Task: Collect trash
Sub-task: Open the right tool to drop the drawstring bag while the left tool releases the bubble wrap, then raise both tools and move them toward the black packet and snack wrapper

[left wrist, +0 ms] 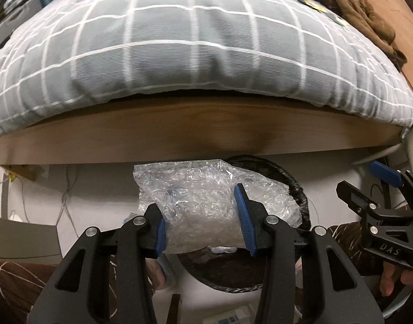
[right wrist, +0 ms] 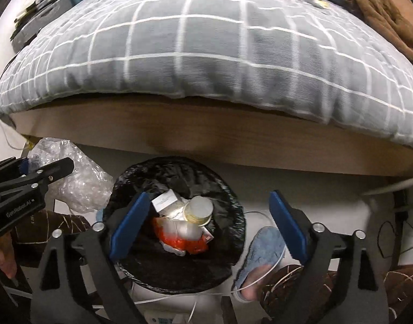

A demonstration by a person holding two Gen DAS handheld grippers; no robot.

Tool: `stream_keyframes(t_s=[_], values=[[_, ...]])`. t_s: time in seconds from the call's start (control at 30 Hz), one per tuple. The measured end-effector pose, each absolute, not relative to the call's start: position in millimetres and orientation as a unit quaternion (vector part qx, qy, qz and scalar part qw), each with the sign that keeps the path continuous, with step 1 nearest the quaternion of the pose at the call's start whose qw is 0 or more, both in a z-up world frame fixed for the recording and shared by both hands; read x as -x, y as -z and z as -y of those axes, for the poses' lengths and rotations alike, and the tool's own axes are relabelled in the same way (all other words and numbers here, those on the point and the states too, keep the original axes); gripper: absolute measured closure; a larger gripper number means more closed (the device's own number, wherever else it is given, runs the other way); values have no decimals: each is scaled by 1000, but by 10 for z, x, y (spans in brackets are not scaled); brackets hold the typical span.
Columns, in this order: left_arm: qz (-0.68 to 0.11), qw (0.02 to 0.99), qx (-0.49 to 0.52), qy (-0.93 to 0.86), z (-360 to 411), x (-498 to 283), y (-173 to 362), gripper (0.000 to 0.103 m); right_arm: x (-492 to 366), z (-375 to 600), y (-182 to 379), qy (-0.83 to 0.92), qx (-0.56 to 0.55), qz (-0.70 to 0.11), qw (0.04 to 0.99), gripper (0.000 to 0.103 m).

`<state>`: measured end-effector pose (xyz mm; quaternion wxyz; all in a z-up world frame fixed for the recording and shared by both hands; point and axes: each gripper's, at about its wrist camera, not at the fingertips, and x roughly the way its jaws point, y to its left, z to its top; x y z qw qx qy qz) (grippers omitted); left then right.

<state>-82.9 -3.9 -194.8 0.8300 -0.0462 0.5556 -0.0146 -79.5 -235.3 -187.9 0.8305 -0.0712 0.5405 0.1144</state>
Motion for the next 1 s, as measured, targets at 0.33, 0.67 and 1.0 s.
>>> stream_keyframes(t_s=[0.33, 0.67, 1.0], values=[[-561, 826, 34, 38, 416, 764, 1977, 60, 800, 2841, 1747, -84, 49, -524, 846, 9], [-559, 828, 19, 35, 623, 744, 1999, 50, 790, 3005, 1668, -75, 34, -517, 852, 9], [-533, 846, 17, 13, 541, 761, 1854, 9, 761, 2942, 1566, -77, 37, -500, 862, 9]])
